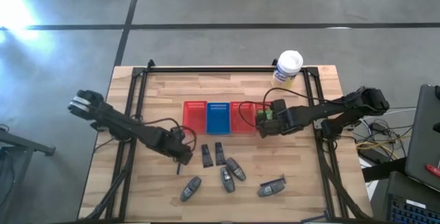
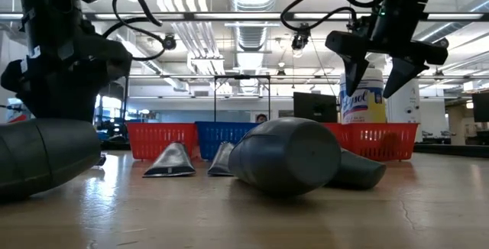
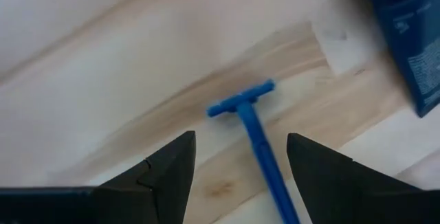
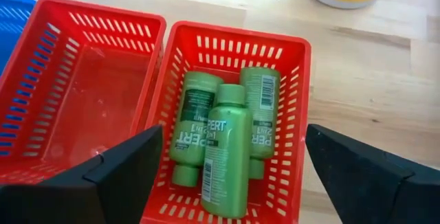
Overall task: Pick & Place Travel size toiletries
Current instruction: Put the blue razor into the middle red basket
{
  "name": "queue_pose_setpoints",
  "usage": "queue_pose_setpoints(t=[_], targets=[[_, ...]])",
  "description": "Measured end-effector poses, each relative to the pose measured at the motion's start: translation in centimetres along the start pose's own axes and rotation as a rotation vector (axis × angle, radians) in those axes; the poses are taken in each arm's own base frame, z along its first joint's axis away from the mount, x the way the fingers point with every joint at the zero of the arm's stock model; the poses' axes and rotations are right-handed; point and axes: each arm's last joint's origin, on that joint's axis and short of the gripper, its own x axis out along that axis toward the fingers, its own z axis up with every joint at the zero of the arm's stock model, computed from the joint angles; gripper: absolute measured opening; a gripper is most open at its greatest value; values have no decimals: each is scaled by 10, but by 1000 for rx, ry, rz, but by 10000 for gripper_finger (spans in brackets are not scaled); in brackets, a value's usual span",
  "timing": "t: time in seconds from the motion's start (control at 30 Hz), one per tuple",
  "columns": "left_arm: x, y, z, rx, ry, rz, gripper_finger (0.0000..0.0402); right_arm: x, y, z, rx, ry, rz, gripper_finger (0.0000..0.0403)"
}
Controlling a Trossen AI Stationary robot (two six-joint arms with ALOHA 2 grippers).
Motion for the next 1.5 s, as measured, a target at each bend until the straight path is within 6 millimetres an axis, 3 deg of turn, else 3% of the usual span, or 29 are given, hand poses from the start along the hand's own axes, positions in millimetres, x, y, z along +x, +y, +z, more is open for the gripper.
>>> queue_pose_setpoints(t=[0.23,0.43,0.67,0.8,1.03,1.23,1.33,1.5], targets=[[13,-19,-9,-6,33,40,217,0,0,0,-68,20,3,336],[24,-30,-9,-6,24,72,148,0,0,-1,-116,33,5,324],[31,-29,-7,-12,-13,112,54,0,1,-1,-154,49,15,325],[25,-28,-4,6,-62,95,36,-1,3,-2,-188,95,50,314],[-33,-23,12,-47,-291,-132,36,-13,13,2,-158,144,257,281],[-96,-12,45,-86,-572,-524,36,-39,44,18,-208,81,734,260],[-114,-2,61,-73,-670,-660,36,-49,60,26,-181,14,922,257],[-127,4,80,12,-764,-909,36,-50,75,35,-111,-50,1068,270]])
